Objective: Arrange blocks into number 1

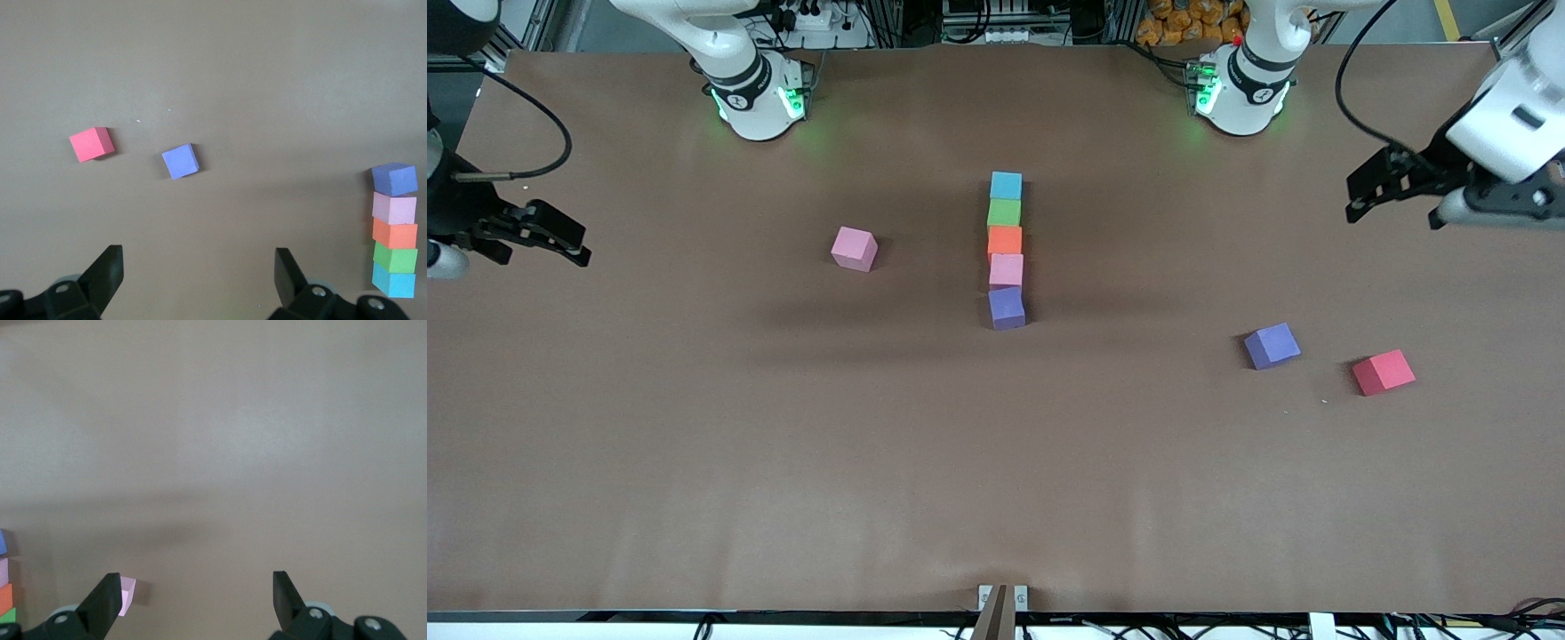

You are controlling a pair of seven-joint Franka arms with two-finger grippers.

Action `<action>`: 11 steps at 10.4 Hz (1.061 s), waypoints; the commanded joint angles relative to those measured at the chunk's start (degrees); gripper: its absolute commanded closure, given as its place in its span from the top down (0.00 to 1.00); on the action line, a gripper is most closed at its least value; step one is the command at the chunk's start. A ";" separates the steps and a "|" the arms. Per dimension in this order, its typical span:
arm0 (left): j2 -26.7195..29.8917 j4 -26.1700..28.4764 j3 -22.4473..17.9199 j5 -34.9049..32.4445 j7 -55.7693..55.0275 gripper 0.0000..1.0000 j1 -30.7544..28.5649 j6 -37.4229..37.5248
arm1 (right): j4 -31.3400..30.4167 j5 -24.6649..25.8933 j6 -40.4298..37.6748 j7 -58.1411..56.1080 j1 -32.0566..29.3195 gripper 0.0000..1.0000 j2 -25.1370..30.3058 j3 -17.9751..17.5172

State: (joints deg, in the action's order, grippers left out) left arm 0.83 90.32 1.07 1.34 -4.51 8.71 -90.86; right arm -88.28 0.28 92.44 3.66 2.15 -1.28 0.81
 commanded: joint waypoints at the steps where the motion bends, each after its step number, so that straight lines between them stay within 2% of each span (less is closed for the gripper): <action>1: -2.23 -2.96 -0.46 -2.74 -0.06 1.00 1.66 0.43 | 0.91 -0.37 -0.95 -1.02 -1.79 1.00 -0.12 -0.98; 5: -2.32 -2.87 -1.07 -6.08 0.64 1.00 1.83 0.34 | 0.82 -0.46 -0.25 -1.11 -3.55 1.00 -0.65 -1.07; 11: -3.03 -3.05 -2.74 -2.75 0.38 1.00 2.01 0.25 | 0.65 -0.37 -0.34 -1.11 -3.73 1.00 -0.65 -0.98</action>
State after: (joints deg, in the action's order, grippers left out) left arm -1.74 88.53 -0.98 -2.53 -4.50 9.82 -91.01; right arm -88.08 0.28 92.37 3.29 -0.27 -1.79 0.67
